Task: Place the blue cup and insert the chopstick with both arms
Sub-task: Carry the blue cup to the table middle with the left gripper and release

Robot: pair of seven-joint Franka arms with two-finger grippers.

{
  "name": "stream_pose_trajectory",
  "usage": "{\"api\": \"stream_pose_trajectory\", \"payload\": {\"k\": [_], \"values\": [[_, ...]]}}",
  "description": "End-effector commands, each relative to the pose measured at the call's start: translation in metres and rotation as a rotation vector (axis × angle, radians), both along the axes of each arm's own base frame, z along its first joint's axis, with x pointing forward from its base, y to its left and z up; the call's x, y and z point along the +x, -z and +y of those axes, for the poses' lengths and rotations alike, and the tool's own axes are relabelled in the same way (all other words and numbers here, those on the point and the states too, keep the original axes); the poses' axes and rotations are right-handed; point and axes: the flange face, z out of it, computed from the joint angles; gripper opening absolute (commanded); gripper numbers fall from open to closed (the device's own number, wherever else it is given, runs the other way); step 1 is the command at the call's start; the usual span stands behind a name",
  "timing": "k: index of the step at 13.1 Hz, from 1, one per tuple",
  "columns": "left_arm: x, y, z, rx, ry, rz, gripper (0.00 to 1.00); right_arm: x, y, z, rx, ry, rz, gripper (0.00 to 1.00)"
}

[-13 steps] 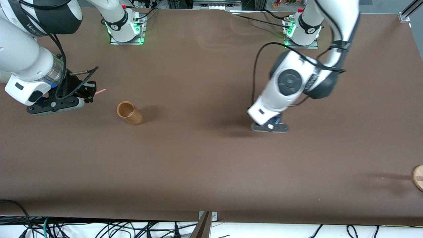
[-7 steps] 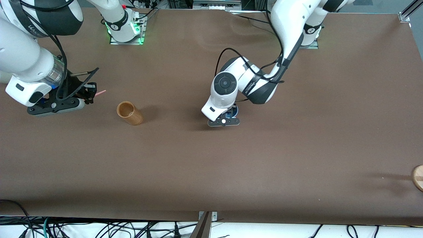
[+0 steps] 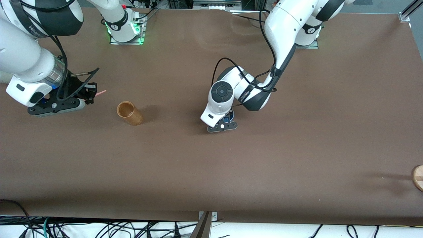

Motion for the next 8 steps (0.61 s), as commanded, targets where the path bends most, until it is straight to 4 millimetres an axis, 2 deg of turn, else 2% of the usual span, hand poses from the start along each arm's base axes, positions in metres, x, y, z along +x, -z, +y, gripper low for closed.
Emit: {"api": "stream_pose_trajectory", "payload": {"k": [1,2,3,4,5,8], "values": [[0.008,-0.007,-0.004,-0.003,-0.027,-0.028,0.48,0.0,-0.006,0.004,0.0,0.0,-0.011,0.0],[0.008,-0.01,-0.004,-0.003,-0.041,-0.029,0.71,0.0,-0.004,0.005,0.006,-0.009,-0.006,0.0],[0.009,-0.021,-0.005,-0.011,-0.045,-0.036,1.0,0.001,0.0,0.006,0.013,-0.009,-0.001,0.0],[0.008,-0.027,-0.004,-0.017,-0.054,-0.015,1.0,0.002,0.0,0.009,0.02,-0.004,-0.017,0.0],[0.007,-0.045,-0.001,-0.042,-0.074,0.019,1.0,0.001,-0.001,0.021,0.023,-0.023,-0.029,0.0],[0.019,-0.105,0.029,-0.043,-0.105,0.034,1.0,0.005,0.008,0.046,0.065,-0.03,-0.05,0.0]]}}
